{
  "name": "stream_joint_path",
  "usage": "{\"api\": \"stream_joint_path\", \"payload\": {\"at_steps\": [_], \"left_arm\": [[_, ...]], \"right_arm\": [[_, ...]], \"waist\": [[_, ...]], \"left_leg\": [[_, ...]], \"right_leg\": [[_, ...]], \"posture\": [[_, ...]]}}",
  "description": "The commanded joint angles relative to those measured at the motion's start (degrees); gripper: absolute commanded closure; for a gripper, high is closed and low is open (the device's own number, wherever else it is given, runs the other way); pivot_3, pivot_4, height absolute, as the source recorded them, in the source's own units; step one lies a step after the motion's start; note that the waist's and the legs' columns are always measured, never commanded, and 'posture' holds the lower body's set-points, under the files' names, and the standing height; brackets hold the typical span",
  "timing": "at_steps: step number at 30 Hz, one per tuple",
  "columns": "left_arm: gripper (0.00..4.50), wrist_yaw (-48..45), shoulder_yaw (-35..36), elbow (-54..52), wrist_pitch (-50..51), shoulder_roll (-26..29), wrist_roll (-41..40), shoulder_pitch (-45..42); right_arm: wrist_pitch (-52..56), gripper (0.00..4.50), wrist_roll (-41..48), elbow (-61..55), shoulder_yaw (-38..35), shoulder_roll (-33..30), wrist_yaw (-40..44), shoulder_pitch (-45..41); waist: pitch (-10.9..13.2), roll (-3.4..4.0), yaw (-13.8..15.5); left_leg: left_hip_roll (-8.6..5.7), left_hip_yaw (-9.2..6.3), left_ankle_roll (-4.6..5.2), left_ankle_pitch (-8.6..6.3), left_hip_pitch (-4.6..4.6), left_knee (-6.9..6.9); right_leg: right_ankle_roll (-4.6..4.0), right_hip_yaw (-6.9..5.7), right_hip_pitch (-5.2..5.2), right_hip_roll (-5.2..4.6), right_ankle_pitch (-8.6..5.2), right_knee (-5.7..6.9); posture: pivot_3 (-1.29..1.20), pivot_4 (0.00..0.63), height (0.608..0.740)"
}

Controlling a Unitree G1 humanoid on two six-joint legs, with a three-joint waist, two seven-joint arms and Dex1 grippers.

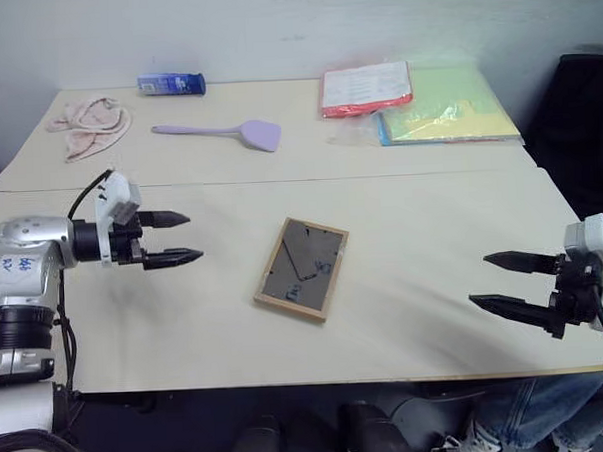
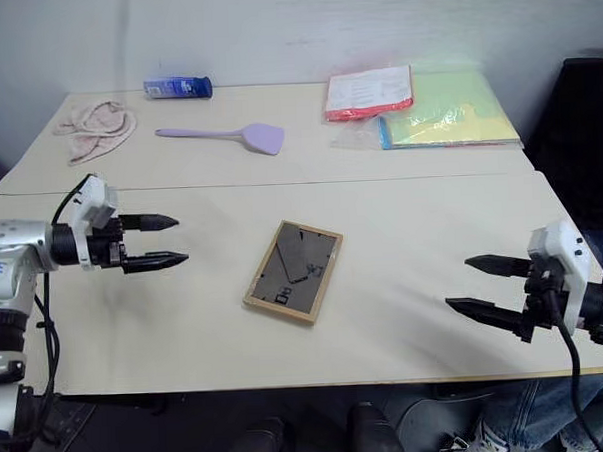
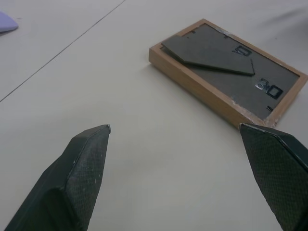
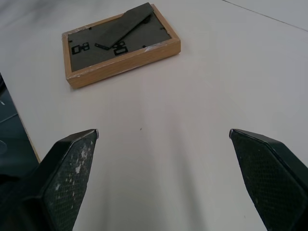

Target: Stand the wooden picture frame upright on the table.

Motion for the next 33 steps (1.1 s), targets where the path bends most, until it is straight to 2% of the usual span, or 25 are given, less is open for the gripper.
{"api": "stream_joint_path", "payload": {"at_steps": [1, 10, 14, 17, 20, 25, 28, 29, 30, 33], "left_arm": [[0.0, -1.45, -0.38, -0.22, -1.21, -0.01, 0.27, -0.26], [0.0, 0.75, -0.46, -1.58, -0.78, -1.03, 1.05, 0.97], [0.0, 1.01, -2.64, -1.55, -3.73, -1.57, 3.33, 0.88], [0.57, 0.22, -5.8, -1.31, -7.8, -2.61, 6.28, 0.34], [1.47, -0.59, -9.92, -0.65, -11.65, -4.81, 9.7, -1.75], [3.06, -0.95, -15.07, -1.42, -14.58, -10.75, 12.81, -5.13], [4.02, -1.6, -16.08, -2.74, -14.35, -12.22, 12.98, -5.26], [4.32, -1.43, -16.7, -3.93, -13.23, -12.97, 13.01, -5.16], [4.49, -1.23, -17.06, -5.41, -12.49, -13.84, 12.67, -4.77], [4.49, -1.57, -17.98, -10.3, -8.96, -14.72, 11.59, -2.42]], "right_arm": [[0.54, 0.02, 1.41, -1.95, -1.83, 0.44, 0.52, 0.81], [-0.47, 0.02, -1.06, -2.68, -0.56, 2.29, -4.08, -0.26], [-1.83, 0.02, -3.43, -3.0, 2.33, 2.27, -5.57, -1.64], [-2.26, 0.61, -5.59, -2.49, 6.39, 1.86, -6.55, -5.06], [-2.67, 1.58, -8.14, -1.8, 12.37, 1.29, -6.17, -10.09], [-6.3, 3.28, -17.58, 4.02, 26.72, 3.52, -5.75, -22.47], [-7.56, 4.32, -21.41, 6.77, 31.26, 4.81, -5.9, -26.45], [-7.94, 4.5, -23.54, 7.9, 33.81, 6.36, -6.79, -28.62], [-8.66, 4.5, -26.47, 9.32, 36.53, 8.22, -8.56, -30.96], [-9.94, 4.5, -32.57, 13.02, 41.18, 12.85, -12.53, -35.6]], "waist": [[0.03, -0.05, -0.13], [0.15, -0.24, 0.0], [0.15, -0.25, 0.0], [0.15, -0.25, -0.03], [0.15, -0.25, -0.01], [0.19, -0.29, -0.01], [0.19, -0.29, -0.08], [0.19, -0.3, -0.21], [0.2, -0.32, -0.27], [0.22, -0.3, -0.58]], "left_leg": [[0.0, 0.01, 0.0, 0.0, -0.01, 0.0], [0.01, 0.03, -0.02, 0.01, 0.04, 0.04], [0.01, 0.04, -0.02, 0.01, 0.02, 0.04], [0.0, 0.06, -0.03, 0.02, 0.04, 0.06], [0.0, 0.06, -0.08, 0.05, 0.03, 0.06], [-0.02, 0.07, -0.08, 0.05, -0.03, 0.18], [-0.01, 0.1, -0.3, 0.17, -0.08, 0.18], [0.0, 0.1, -0.33, 0.19, -0.13, 0.18], [0.02, 0.11, -0.36, 0.2, -0.18, 0.19], [0.02, 0.18, -0.39, 0.22, -0.18, 0.3]], "right_leg": [[0.0, 0.01, -0.01, 0.0, 0.0, 0.0], [0.01, 0.07, -0.03, 0.0, 0.01, 0.12], [0.01, 0.06, -0.04, -0.01, 0.01, 0.08], [0.01, 0.08, -0.04, -0.02, 0.01, 0.12], [0.01, 0.07, -0.07, -0.01, 0.01, 0.14], [0.02, 0.05, -0.08, -0.01, 0.01, 0.14], [0.02, 0.08, -0.14, 0.02, 0.01, 0.11], [0.02, 0.08, -0.19, 0.02, 0.01, 0.11], [0.02, 0.09, -0.24, 0.04, 0.01, 0.13], [0.02, 0.15, -0.27, 0.05, 0.01, 0.21]], "posture": [[0.0, 0.15, 0.74], [0.0, 0.15, 0.74], [0.0, 0.15, 0.74], [0.0, 0.15, 0.74], [0.0, 0.15, 0.74], [0.0, 0.15, 0.74], [0.0, 0.15, 0.74], [0.0, 0.15, 0.74], [0.0, 0.15, 0.74], [0.0, 0.15, 0.74]]}}
